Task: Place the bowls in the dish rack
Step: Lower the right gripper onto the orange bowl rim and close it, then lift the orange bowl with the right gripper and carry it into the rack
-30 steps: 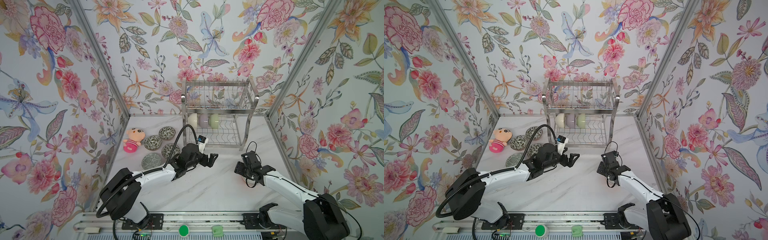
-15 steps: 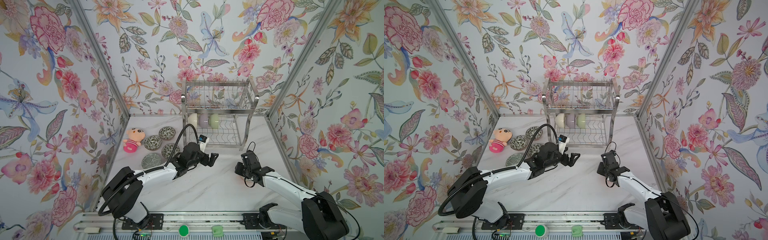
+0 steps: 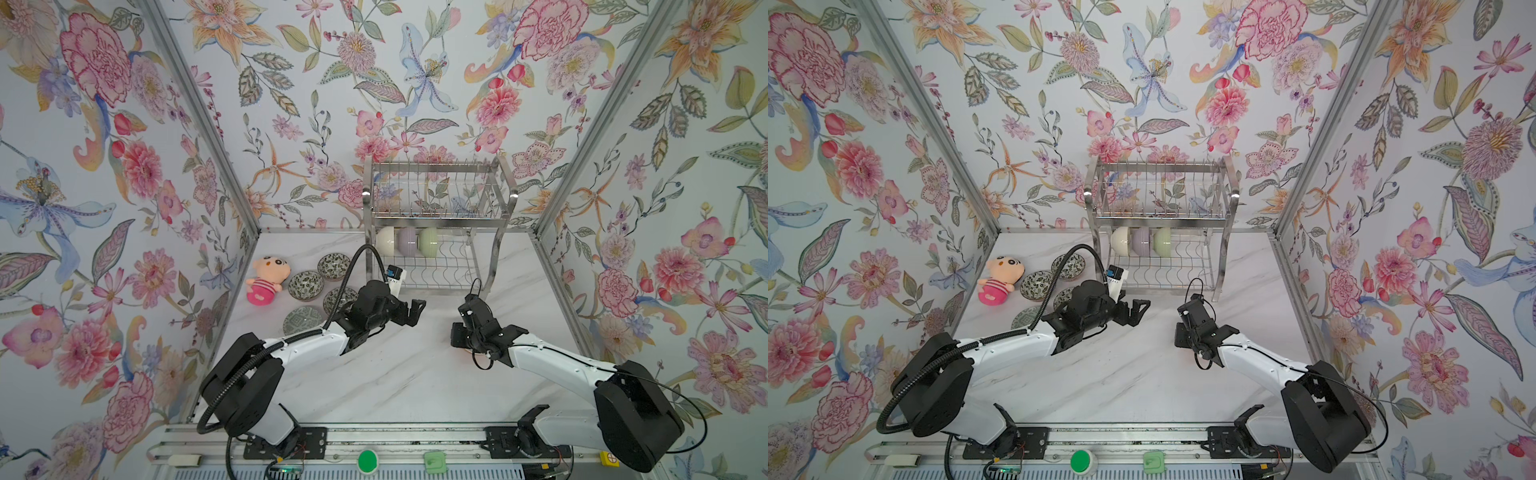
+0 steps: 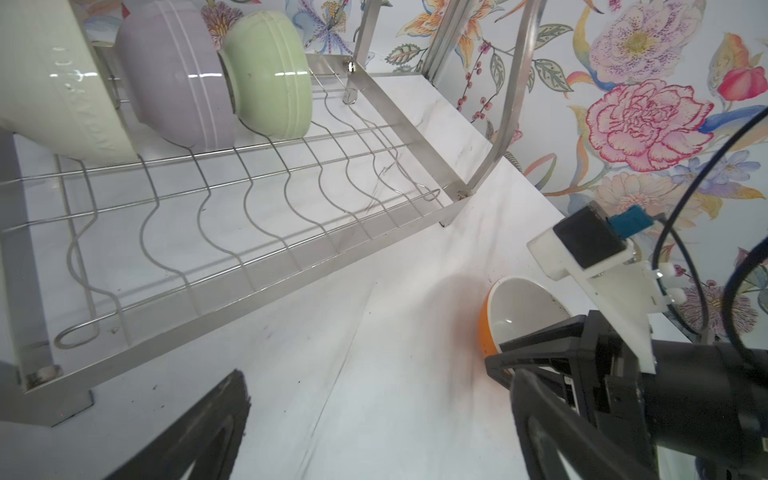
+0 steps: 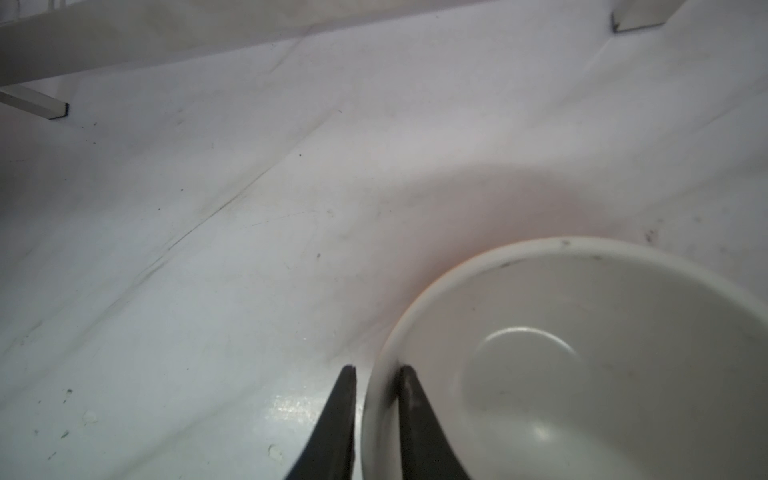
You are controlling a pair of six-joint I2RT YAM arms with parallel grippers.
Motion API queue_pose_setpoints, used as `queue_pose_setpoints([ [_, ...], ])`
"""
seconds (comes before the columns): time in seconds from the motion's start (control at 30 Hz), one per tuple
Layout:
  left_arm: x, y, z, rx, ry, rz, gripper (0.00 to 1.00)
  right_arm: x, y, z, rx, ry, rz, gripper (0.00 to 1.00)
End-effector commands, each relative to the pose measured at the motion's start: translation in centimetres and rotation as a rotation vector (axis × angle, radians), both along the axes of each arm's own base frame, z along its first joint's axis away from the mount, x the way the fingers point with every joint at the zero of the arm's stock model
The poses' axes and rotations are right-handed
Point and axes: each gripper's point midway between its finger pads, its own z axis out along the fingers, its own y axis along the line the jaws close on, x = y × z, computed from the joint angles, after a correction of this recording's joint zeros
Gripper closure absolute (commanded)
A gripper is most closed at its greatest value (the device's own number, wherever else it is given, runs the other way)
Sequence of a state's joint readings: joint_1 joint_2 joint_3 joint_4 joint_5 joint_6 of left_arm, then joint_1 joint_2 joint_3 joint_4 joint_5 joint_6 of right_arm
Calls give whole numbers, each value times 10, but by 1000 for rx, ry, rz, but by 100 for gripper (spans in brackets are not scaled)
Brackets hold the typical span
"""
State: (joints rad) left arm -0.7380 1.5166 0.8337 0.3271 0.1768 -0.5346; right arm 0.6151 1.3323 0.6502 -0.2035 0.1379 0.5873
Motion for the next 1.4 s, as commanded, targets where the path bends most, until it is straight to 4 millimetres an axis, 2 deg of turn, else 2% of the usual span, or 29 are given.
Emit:
queue_pose_setpoints([
  [0.0, -1, 14, 6, -34, -1, 19, 1, 9, 10, 4, -44, -26, 38, 82],
  [0.07, -1, 19, 4, -34, 4, 30, 1, 14, 12, 3, -56, -25, 43, 83],
  [0.1, 0, 21, 3, -33, 5, 33, 1, 11, 23, 3, -60, -30, 77, 84],
  [0.5, -7, 32, -5, -44, 29, 41, 1, 27, 51, 5, -76, -46, 139, 95],
  [0.73, -11, 38, -11, -40, 42, 48, 1, 39, 73, 15, -16, -63, 171, 100],
  [0.9, -11, 45, -15, -30, 49, 63, 0, 40, 91, 24, 49, -75, 219, 100],
  [1.07, -9, 48, -11, -34, 41, 68, 1, 38, 110, 56, 171, -147, 286, 100],
  [1.17, -8, 45, -7, -42, 36, 57, 1, 40, 119, 91, 272, -238, 329, 100],
  [1.3, -4, 40, 0, -51, 26, 48, 1, 48, 119, 137, 423, -371, 344, 100],
  [1.33, -3, 38, 1, -55, 26, 44, 0, 59, 106, 146, 450, -407, 305, 100],
  [1.37, -2, 36, 3, -59, 23, 40, 1, 63, 101, 153, 476, -428, 288, 100],
])
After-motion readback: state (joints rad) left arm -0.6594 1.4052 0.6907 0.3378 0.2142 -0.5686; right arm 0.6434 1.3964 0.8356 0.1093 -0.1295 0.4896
